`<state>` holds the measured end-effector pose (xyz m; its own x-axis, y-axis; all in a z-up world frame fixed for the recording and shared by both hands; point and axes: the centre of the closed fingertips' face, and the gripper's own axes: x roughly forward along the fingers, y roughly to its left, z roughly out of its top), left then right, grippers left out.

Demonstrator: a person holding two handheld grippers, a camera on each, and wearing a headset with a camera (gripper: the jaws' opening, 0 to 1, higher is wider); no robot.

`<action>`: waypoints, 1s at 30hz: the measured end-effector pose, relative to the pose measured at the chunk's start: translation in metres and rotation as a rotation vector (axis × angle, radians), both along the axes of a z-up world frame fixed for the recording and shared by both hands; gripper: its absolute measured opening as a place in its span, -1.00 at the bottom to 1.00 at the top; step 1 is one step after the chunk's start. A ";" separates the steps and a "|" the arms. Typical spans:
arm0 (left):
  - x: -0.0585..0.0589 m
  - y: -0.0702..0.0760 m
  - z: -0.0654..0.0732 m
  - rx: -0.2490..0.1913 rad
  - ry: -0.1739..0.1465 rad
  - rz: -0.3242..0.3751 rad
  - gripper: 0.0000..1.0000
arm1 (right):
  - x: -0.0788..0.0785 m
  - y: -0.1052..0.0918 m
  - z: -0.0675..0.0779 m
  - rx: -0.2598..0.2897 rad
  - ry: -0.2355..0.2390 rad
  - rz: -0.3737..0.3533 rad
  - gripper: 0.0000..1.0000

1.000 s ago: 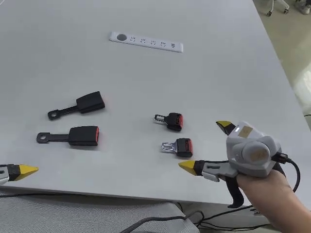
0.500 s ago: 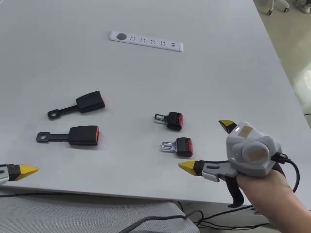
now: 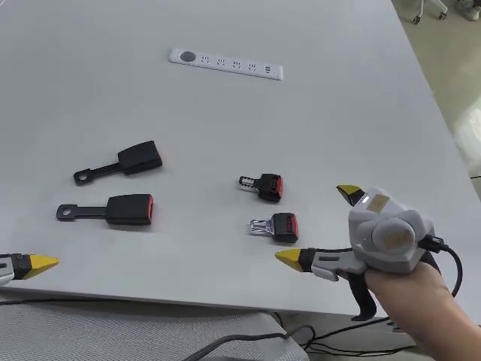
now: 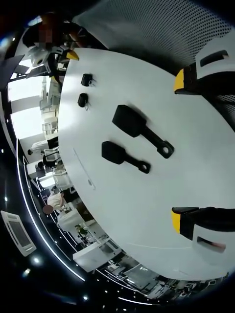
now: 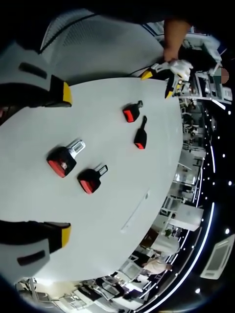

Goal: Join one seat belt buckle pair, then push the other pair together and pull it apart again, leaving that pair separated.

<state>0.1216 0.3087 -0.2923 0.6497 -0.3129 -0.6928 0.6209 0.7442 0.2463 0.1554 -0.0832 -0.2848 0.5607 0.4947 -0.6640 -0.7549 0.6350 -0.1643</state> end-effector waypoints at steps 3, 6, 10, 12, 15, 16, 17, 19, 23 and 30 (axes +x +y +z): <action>0.000 0.000 0.000 0.000 0.002 0.001 0.92 | -0.001 0.000 0.000 -0.001 0.002 0.000 0.97; 0.000 0.000 0.000 0.001 0.002 0.000 0.92 | -0.001 0.000 -0.001 -0.001 0.003 0.001 0.96; -0.001 0.000 -0.001 0.016 0.004 -0.010 0.92 | -0.002 -0.001 -0.001 -0.012 0.003 0.008 0.96; -0.002 0.000 -0.002 0.024 0.005 -0.017 0.93 | -0.002 0.000 -0.002 -0.023 0.001 0.016 0.96; -0.001 0.001 -0.002 0.024 0.004 -0.015 0.93 | -0.003 0.000 -0.002 -0.021 0.000 0.016 0.96; -0.001 0.001 -0.002 0.022 0.005 -0.013 0.92 | -0.003 0.000 -0.002 -0.022 0.000 0.017 0.96; -0.001 0.001 -0.002 0.020 0.006 -0.012 0.92 | -0.003 0.000 -0.002 -0.020 0.003 0.016 0.96; -0.001 0.001 -0.002 0.022 0.005 -0.013 0.92 | -0.003 0.001 -0.002 -0.013 0.007 0.011 0.95; -0.001 0.001 -0.002 0.019 0.005 -0.012 0.92 | -0.004 0.001 -0.002 -0.011 0.013 0.010 0.93; -0.001 0.002 -0.002 0.026 0.003 -0.013 0.92 | -0.003 0.002 0.000 -0.021 0.006 0.019 0.90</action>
<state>0.1207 0.3112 -0.2947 0.6438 -0.3029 -0.7027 0.6311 0.7295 0.2638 0.1527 -0.0811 -0.2852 0.5472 0.4915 -0.6774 -0.7679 0.6168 -0.1728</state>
